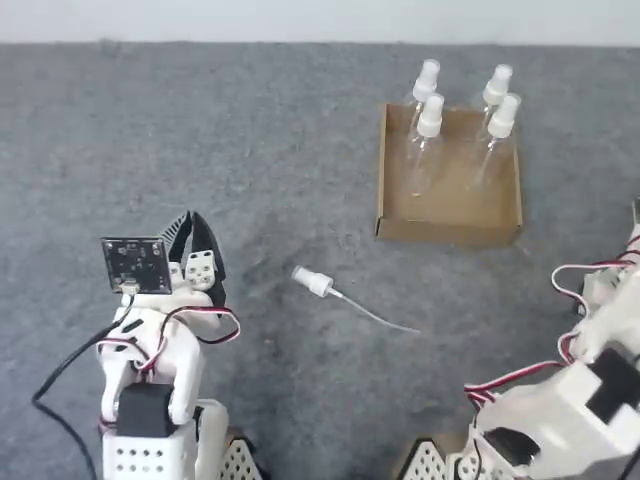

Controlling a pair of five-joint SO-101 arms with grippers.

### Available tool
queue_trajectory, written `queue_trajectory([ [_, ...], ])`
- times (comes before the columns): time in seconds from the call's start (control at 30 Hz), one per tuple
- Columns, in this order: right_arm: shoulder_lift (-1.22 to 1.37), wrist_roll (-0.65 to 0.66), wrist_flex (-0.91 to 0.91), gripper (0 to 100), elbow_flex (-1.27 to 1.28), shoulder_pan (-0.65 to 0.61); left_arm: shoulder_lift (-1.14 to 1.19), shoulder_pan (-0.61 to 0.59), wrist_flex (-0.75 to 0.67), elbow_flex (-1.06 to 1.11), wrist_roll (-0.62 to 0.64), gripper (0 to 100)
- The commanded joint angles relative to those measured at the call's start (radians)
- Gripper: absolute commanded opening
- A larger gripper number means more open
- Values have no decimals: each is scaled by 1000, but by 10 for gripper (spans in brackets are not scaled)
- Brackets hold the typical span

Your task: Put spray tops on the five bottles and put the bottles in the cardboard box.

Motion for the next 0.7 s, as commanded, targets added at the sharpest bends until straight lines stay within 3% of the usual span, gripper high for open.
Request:
queue_trajectory([
  [0.0, -2, 8, 15, 241, -57, 12, 9, 3, -23, -5, -3, 12],
  [0.13, -53, 8, 133, 249, -130, 1, 9, 3, -23, -5, -3, 12],
  [0.3, -189, 15, 242, 124, -212, 5, 9, 3, -23, -5, -3, 12],
  [0.53, -285, 152, 239, 30, -184, 151, 9, 3, -23, -5, -3, 12],
  [0.67, -283, 239, 143, 6, -98, 246, 9, 3, -23, -5, -3, 12],
])
